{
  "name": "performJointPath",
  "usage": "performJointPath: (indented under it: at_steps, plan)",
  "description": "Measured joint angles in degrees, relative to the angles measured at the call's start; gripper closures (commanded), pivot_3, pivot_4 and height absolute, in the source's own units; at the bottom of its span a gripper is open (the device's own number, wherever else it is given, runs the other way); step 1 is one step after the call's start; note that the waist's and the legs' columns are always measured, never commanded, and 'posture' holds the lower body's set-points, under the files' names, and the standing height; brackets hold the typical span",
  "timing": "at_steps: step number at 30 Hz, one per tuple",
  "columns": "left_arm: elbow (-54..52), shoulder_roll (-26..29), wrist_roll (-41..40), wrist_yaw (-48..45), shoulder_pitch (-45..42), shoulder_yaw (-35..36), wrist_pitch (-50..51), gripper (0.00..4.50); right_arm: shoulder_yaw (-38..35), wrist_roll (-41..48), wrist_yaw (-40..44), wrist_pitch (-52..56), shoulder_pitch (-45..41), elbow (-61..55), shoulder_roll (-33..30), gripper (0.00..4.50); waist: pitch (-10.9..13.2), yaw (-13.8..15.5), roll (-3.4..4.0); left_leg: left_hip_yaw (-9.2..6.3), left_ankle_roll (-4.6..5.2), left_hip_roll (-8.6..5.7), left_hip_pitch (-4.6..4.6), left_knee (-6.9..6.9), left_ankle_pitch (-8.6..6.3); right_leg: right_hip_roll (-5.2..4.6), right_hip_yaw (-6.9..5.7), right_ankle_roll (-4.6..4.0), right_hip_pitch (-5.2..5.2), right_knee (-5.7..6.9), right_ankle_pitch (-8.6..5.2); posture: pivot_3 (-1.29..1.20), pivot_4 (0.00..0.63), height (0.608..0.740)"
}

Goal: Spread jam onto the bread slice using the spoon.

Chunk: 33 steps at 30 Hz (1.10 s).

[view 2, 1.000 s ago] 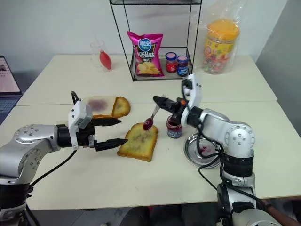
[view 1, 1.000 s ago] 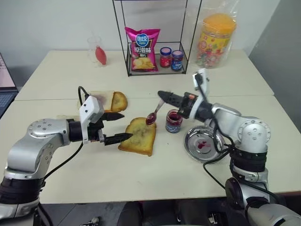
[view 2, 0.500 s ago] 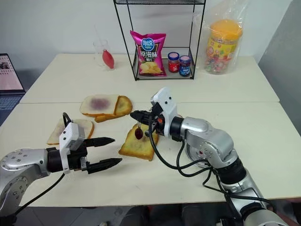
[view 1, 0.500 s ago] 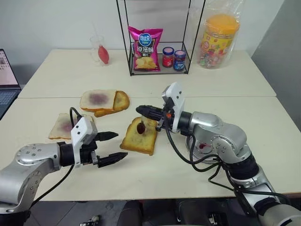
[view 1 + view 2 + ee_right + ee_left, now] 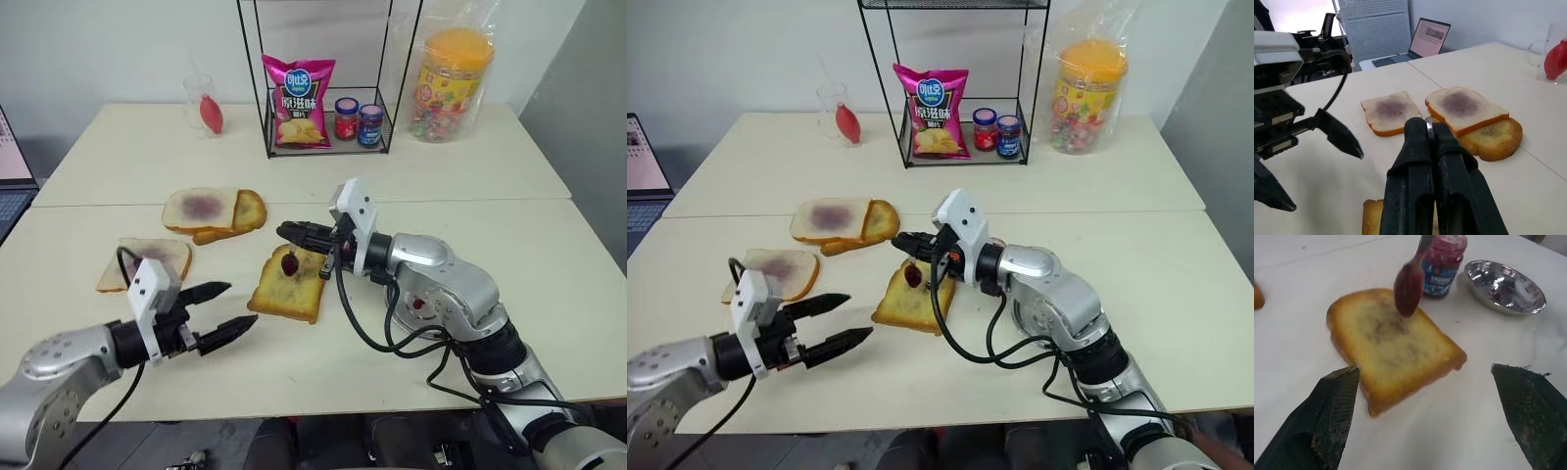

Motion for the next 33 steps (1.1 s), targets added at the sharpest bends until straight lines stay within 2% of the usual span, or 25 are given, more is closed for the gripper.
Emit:
performJointPath:
  at_steps: [6,16,21,33]
  plan:
    - [-5.55,-6.23,0.59,7.55,2.39,1.72,-2.70,0.00,-0.28,0.04,2.25,-0.15,-0.49,1.41,1.14,4.45,-0.03,0.12,-0.05,-0.05,-0.01,-0.02,0.07,0.07,0.00,-0.03,0.01,0.00,0.14,0.00,0.01,0.00,0.150,0.740]
    - [-17.20,-13.55,1.77,17.78,10.18,1.58,-5.82,0.00,-2.56,0.00,6.06,-0.14,-0.87,5.02,0.43,4.45,-0.04,0.01,-0.07,0.03,-0.01,-0.06,0.47,0.03,0.00,-0.01,0.05,0.01,0.51,-0.03,-0.01,0.00,0.150,0.740]
    - [-18.79,-14.41,4.48,14.86,18.67,-0.69,-11.35,0.00,-2.64,-0.59,6.77,-1.31,-0.88,8.11,1.32,4.45,-0.04,-0.23,-0.07,0.12,-0.01,-0.03,0.55,0.01,0.00,0.06,0.11,-0.03,0.53,-0.01,-0.07,0.00,0.150,0.740]
    - [-15.77,-17.18,9.74,13.80,22.91,-4.32,-20.27,0.00,-2.54,-4.64,8.11,-5.19,-2.04,9.13,1.25,4.45,-0.04,-0.09,-0.08,0.16,-0.02,-0.03,0.52,-0.01,-0.01,0.03,0.12,0.01,0.51,-0.06,-0.15,0.00,0.150,0.740]
